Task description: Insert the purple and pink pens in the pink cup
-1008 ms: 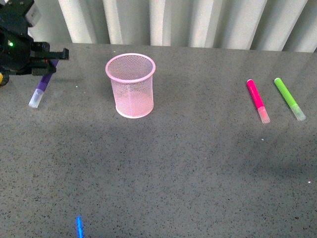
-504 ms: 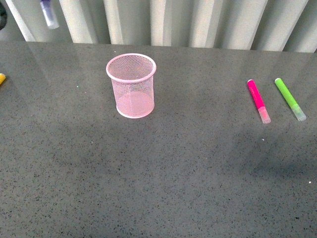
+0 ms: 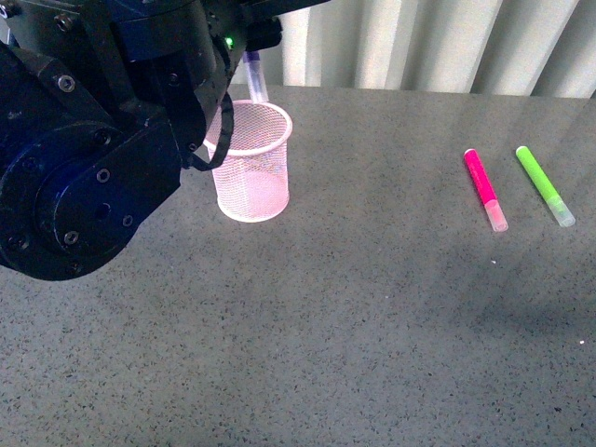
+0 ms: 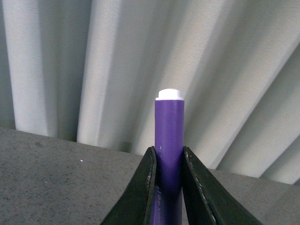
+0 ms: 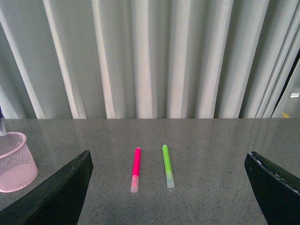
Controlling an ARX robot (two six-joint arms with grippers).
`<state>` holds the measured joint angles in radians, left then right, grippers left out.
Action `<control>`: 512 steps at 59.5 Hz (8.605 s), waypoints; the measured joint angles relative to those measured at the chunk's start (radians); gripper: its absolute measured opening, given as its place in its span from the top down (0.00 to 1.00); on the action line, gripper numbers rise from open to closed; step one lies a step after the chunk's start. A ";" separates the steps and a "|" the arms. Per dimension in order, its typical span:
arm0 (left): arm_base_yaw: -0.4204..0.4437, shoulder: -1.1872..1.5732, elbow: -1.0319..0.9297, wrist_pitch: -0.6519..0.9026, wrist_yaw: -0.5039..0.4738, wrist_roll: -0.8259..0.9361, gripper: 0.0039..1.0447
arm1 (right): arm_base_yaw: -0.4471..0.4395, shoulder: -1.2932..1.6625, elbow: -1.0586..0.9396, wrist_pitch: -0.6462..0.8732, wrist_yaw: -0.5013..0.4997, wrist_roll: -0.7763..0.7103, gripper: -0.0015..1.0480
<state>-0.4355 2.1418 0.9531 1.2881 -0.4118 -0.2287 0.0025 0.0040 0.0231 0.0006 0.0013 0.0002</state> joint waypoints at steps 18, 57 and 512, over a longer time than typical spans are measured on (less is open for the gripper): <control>0.047 0.063 0.019 0.030 0.038 0.043 0.88 | 0.000 0.000 0.000 0.000 0.000 0.000 0.07; 0.053 0.021 -0.062 -0.188 0.096 -0.087 0.54 | 0.000 0.000 0.000 0.000 0.000 0.000 0.07; 0.433 -2.139 -0.944 -1.287 0.411 0.224 0.06 | 0.132 2.240 1.081 0.557 0.113 0.128 0.88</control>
<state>-0.0025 0.0032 0.0090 0.0006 -0.0006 -0.0044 0.1349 2.2440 1.1046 0.5575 0.1139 0.1280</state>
